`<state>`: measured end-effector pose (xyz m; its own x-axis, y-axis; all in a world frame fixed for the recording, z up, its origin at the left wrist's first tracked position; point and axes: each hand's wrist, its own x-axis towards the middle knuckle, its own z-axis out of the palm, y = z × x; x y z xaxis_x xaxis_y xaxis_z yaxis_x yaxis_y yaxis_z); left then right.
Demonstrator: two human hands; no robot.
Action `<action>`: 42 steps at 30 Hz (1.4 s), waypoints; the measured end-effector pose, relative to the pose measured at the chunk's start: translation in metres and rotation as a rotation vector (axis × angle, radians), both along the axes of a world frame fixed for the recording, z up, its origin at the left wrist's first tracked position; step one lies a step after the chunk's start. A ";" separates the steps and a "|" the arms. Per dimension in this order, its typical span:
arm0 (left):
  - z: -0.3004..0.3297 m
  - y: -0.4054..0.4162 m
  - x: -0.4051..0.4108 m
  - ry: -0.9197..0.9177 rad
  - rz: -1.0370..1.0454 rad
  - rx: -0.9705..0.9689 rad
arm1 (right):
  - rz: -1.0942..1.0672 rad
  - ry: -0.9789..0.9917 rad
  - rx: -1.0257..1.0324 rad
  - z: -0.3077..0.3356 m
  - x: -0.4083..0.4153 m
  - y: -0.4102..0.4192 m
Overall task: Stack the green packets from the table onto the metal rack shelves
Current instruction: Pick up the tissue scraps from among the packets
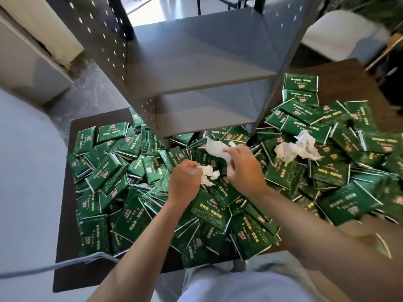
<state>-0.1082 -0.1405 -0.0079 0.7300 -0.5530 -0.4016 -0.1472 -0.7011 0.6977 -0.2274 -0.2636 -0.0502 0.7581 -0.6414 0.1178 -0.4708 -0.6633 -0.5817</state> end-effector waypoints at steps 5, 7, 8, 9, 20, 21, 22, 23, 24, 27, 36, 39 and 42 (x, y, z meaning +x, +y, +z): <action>0.006 -0.042 -0.033 0.060 -0.073 -0.029 | -0.356 -0.200 0.144 0.040 -0.056 -0.021; 0.008 -0.056 -0.048 0.099 -0.110 -0.055 | -0.463 -0.201 0.168 0.047 -0.076 -0.041; 0.007 -0.063 -0.054 0.127 -0.127 -0.066 | -0.487 -0.170 0.158 0.046 -0.085 -0.051; 0.007 -0.070 -0.060 0.156 -0.142 -0.074 | -0.495 -0.127 0.154 0.044 -0.093 -0.060; 0.010 -0.128 -0.123 0.130 -0.289 0.041 | -0.284 0.405 -0.053 0.002 -0.130 -0.103; 0.012 -0.131 -0.126 0.124 -0.284 0.049 | -0.295 0.369 -0.049 0.001 -0.131 -0.105; 0.014 -0.133 -0.127 0.119 -0.278 0.052 | -0.319 0.306 -0.015 0.002 -0.131 -0.106; 0.017 -0.136 -0.128 0.118 -0.273 0.048 | -0.353 0.226 0.040 0.003 -0.132 -0.108; 0.021 -0.140 -0.130 0.121 -0.271 0.039 | -0.393 0.141 0.114 0.008 -0.133 -0.109; 0.034 -0.155 -0.134 0.175 -0.276 -0.021 | -0.505 -0.131 0.425 0.033 -0.143 -0.111; 0.049 -0.210 -0.188 0.258 -0.387 -0.054 | -0.694 -0.557 0.845 0.080 -0.216 -0.135; 0.046 -0.223 -0.218 0.298 -0.418 -0.082 | -0.717 -0.624 0.951 0.078 -0.244 -0.135; 0.043 -0.236 -0.250 0.343 -0.438 -0.089 | -0.715 -0.682 1.024 0.072 -0.270 -0.130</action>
<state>-0.3581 -0.3769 0.0349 0.2605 -0.8178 -0.5132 -0.1659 -0.5615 0.8107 -0.4979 -0.3940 0.0215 0.2239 -0.8795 -0.4198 0.0428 0.4392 -0.8974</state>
